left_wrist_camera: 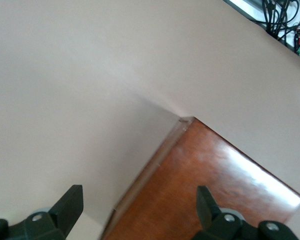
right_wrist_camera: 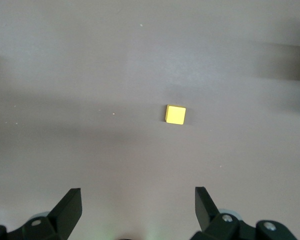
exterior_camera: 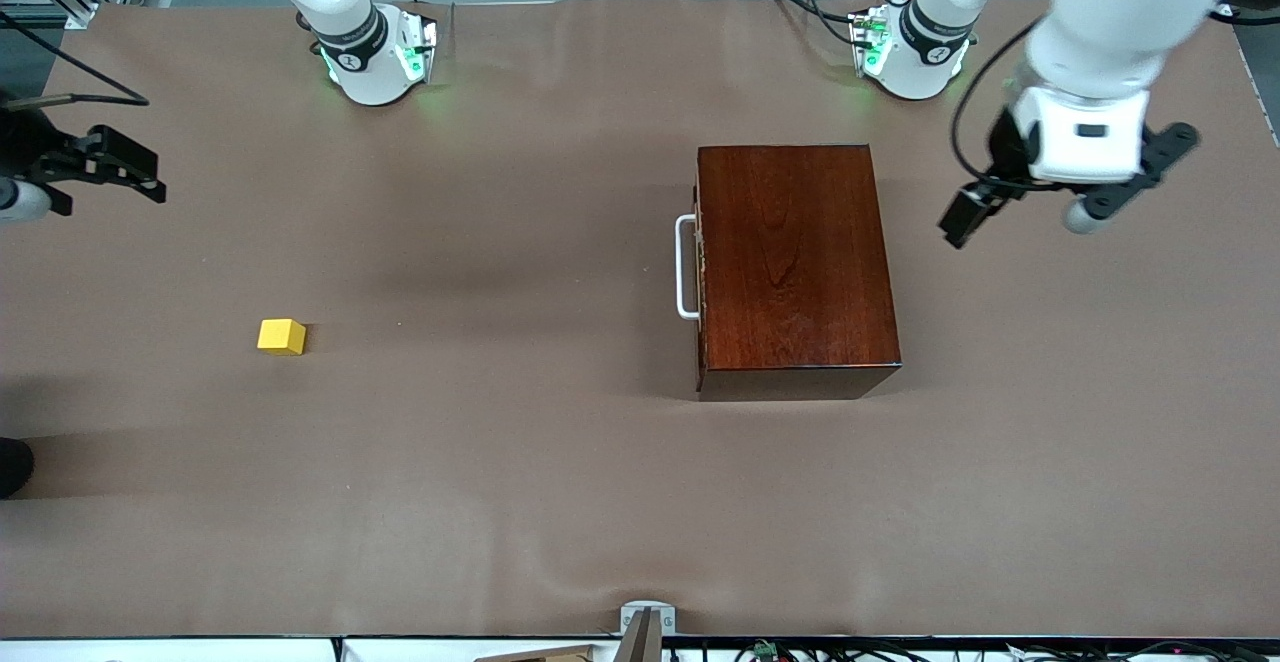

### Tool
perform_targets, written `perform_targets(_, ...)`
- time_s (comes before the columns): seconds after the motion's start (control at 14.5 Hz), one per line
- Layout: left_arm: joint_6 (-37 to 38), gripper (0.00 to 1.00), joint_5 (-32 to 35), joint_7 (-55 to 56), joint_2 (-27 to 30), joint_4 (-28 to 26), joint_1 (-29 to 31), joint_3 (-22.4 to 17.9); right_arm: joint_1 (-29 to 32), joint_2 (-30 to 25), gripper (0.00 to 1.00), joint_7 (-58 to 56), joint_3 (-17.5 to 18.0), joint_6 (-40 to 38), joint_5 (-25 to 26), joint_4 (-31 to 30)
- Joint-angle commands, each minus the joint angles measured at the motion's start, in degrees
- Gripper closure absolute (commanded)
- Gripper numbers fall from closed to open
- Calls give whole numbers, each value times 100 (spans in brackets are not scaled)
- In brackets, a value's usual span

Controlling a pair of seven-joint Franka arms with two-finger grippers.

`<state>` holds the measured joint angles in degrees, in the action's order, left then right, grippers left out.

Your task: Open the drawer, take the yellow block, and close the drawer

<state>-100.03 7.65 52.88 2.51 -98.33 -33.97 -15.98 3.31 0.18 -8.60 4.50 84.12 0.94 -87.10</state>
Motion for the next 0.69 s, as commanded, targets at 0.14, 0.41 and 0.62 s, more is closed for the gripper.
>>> perform_targets(0.14, 89, 0, 9, -1454, 83, 103, 680, 77, -164, -291, 0, 33, -54, 104, 3, -290)
perform_targets(0.41, 388, 0, -158, -2342, 48, 471, 944, 60, -155, -238, 0, 42, -71, 87, -120, -45)
perform_targets(0.62, 379, 0, -211, -3193, 30, 516, 1120, 60, -120, -221, 0, 445, -72, 60, -129, 0)
